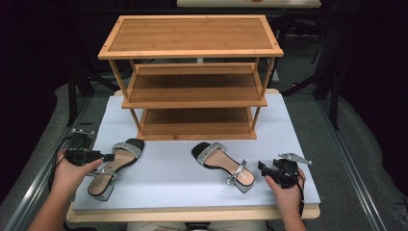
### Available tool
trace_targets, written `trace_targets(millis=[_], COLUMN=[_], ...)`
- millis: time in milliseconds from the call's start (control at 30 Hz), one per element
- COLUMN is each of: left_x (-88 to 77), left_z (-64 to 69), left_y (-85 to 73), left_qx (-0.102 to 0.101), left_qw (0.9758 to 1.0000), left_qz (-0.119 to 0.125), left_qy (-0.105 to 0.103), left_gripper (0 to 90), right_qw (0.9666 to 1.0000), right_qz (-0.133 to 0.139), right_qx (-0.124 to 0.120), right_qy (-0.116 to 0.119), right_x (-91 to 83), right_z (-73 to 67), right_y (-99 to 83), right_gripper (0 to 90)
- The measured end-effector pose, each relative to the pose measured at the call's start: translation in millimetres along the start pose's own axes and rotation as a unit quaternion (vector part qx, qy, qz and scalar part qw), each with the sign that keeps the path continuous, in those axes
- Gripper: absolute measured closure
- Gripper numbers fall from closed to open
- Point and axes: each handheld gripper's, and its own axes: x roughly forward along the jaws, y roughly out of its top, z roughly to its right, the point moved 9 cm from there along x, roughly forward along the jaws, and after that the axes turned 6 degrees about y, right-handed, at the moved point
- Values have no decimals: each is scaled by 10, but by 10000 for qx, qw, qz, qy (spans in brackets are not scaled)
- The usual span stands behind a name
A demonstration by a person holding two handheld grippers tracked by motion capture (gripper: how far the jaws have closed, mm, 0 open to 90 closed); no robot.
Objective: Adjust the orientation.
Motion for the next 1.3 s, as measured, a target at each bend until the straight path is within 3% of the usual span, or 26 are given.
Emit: trace_targets(millis=[67, 167, 233, 400, 467, 633, 800, 867, 933, 1067, 1100, 1300], left_x=[68, 89, 85, 132, 168, 282, 296, 292, 286, 253, 239, 127], left_z=[20, 44, 42, 55, 64, 81, 117, 118, 113, 86, 78, 100], left_y=[-65, -125, -168, -252, -261, -299, -278, -272, -266, -229, -224, -186], left_qx=[32, 132, 243, 289, 268, 342, 406, 479, 539, 737, 800, 868], left_qw=[9993, 9970, 9941, 9852, 9830, 9744, 9720, 9699, 9692, 9718, 9713, 9733], left_qz=[-382, -767, -1051, -1687, -1816, -2219, -2312, -2387, -2400, -2227, -2218, -2114], left_qy=[-22, 29, 119, 7, -69, -79, -110, -11, 74, 251, 300, 217], left_gripper=[320, 319, 312, 298, 296, 305, 392, 395, 397, 414, 420, 437], right_qw=[10000, 10000, 10000, 10000, 10000, 10000, 9999, 9999, 10000, 9999, 10000, 9999], right_qz=[10, -11, -10, -4, 1, -67, -117, -101, -73, -113, -71, -131], right_qx=[-17, -42, -57, -67, -62, -59, -64, -66, -60, -67, -60, -61], right_qy=[-30, 16, 34, -11, -11, 39, 38, -49, 28, -16, -15, 28], right_x=[1, 1, 7, 13, 12, 6, 4, 7, 16, 8, 16, 14], right_z=[-2, -21, -29, -37, -36, -33, -36, -24, -34, -32, -32, -40], right_y=[3, 3, 2, 3, 3, -8, -17, -16, -14, -19, -14, -24], right_gripper=[336, 336, 335, 335, 335, 335, 335, 335, 335, 335, 335, 335])
